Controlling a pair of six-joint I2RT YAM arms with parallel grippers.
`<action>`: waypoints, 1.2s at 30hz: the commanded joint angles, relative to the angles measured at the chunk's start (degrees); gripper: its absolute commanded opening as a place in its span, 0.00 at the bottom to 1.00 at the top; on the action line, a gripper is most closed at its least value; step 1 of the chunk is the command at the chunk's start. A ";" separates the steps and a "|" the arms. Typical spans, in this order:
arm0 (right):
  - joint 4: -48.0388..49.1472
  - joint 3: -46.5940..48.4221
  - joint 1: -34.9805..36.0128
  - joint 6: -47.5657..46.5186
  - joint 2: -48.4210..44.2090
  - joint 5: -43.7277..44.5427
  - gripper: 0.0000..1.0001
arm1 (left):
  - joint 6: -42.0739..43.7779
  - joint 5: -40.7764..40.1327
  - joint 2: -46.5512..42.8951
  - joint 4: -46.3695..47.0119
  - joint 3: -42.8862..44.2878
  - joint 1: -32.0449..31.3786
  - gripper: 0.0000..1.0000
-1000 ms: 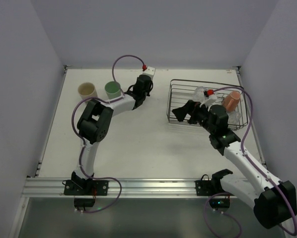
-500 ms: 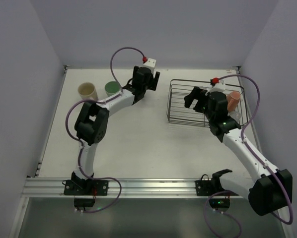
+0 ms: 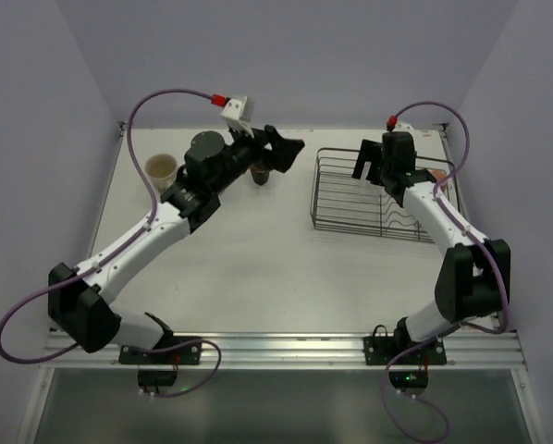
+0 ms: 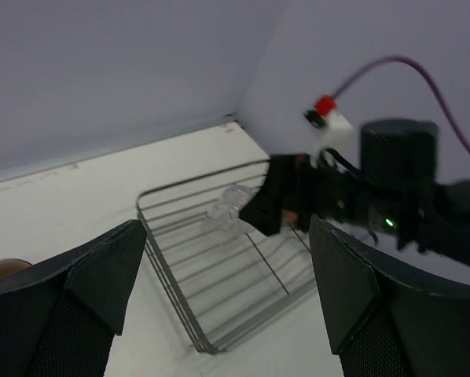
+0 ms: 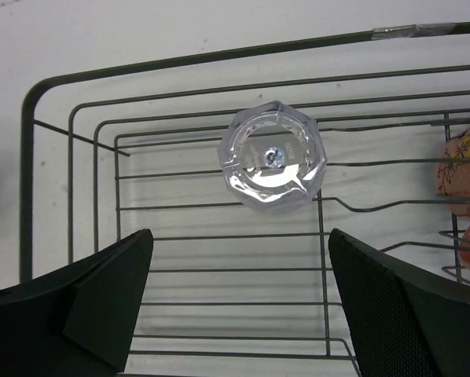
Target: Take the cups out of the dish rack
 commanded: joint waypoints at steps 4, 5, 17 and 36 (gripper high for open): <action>-4.44 7.90 -2.41 -3.07 7.47 -1.97 0.98 | -8.92 8.71 -15.82 5.00 -22.68 -3.11 0.92; -4.44 8.95 -2.68 -3.16 8.17 -1.80 0.98 | -8.84 8.88 -17.78 4.47 -26.71 -3.03 0.92; -6.11 16.68 -3.21 -4.74 18.37 -1.01 0.91 | -5.32 1.50 -42.49 -12.50 -42.56 -3.03 0.93; -3.05 15.04 -3.21 -2.12 9.46 -2.93 0.35 | -10.49 11.95 -33.53 4.28 -41.96 -3.11 0.92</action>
